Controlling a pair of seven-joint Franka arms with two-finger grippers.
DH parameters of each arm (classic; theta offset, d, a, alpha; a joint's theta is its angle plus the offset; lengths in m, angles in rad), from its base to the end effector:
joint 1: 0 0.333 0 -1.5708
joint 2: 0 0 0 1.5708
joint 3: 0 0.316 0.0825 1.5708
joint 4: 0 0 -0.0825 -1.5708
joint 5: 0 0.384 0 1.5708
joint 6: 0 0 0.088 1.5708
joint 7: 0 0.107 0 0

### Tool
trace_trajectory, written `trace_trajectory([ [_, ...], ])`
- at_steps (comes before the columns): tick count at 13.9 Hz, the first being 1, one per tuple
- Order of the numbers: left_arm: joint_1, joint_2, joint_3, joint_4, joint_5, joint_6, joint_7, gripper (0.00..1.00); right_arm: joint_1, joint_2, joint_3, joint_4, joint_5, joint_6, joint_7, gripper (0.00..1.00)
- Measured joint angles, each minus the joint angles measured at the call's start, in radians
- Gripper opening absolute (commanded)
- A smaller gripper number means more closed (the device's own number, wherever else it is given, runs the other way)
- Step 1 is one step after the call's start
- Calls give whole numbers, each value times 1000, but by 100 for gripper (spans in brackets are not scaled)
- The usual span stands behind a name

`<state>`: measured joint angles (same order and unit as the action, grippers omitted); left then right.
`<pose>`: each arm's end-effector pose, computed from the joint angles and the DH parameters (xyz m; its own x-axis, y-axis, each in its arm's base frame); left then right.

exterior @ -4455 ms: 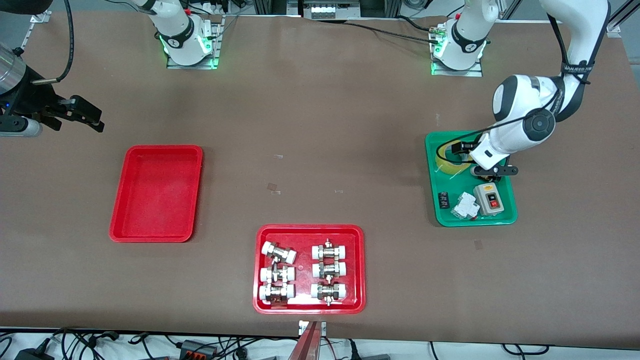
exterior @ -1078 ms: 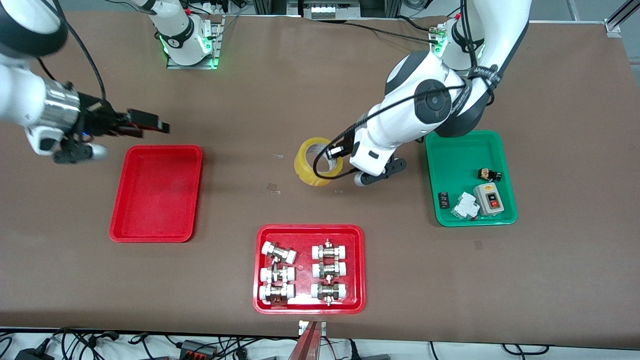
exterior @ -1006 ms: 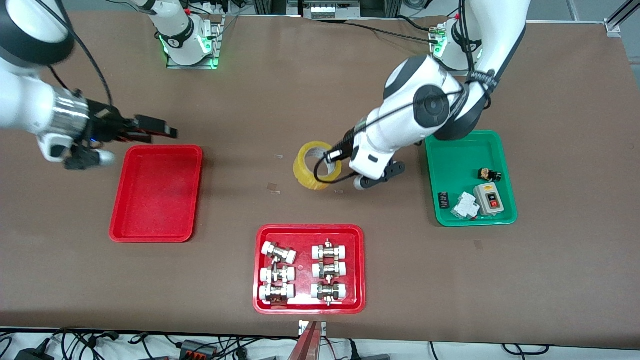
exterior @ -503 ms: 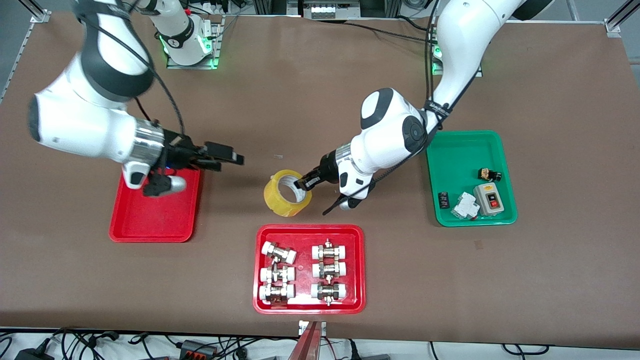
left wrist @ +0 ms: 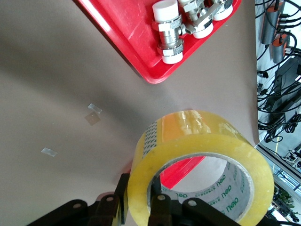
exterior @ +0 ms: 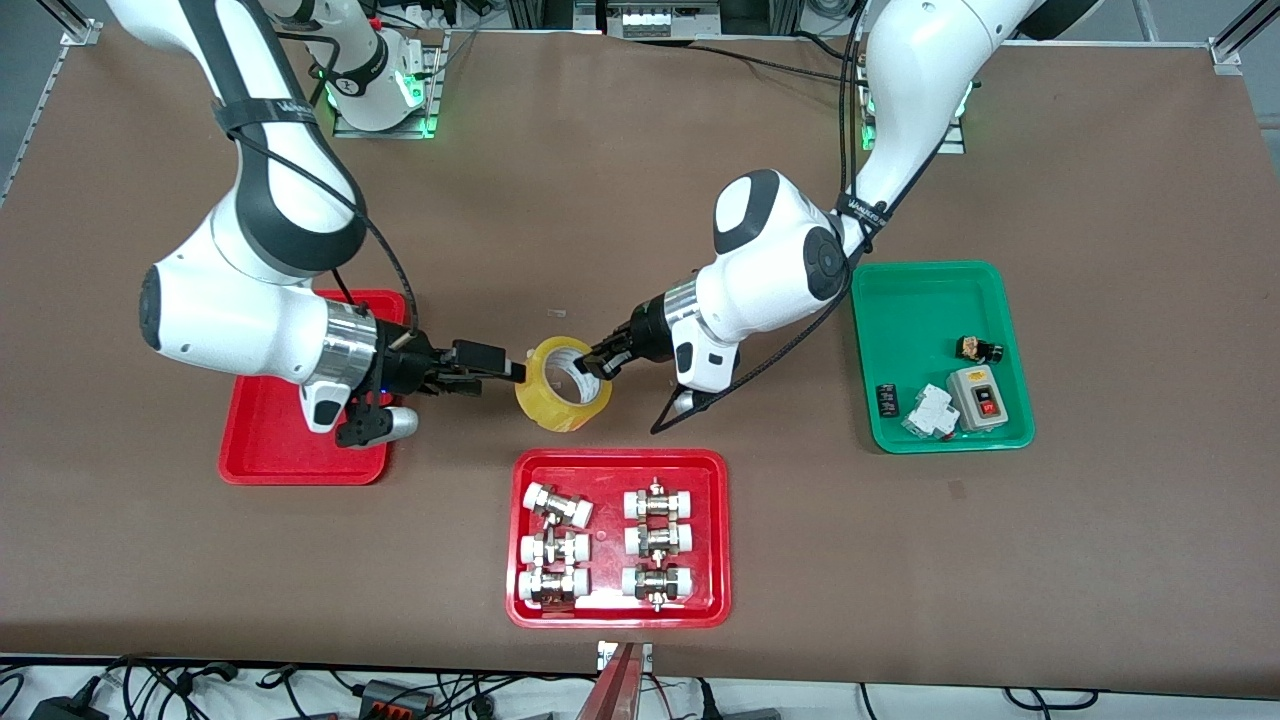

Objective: Left arm passes tape to right arm into tray
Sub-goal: 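Grasp the tape roll with the right gripper beside the left gripper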

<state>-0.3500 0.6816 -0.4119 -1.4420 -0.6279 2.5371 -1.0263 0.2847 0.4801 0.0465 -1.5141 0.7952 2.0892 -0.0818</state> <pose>0.5973 -0.4622 0.3598 0.6672 0.5429 -0.5100 0.7429 -0.4344 0.5094 0.6589 0.2582 0.4090 0.9996 0.0258 0.0068 0.0238 -0.7441 -0.6676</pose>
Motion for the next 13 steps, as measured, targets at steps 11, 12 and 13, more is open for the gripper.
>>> trace_trajectory([
  [11,-2,2,0,1,0,3,-24,3,36,15,1,3,6,50,-43,0],
  [12,0,2,0,1,0,3,-25,13,36,15,1,5,7,50,-52,0],
  [13,0,2,0,1,0,3,-25,68,37,15,1,5,7,50,-54,0],
])
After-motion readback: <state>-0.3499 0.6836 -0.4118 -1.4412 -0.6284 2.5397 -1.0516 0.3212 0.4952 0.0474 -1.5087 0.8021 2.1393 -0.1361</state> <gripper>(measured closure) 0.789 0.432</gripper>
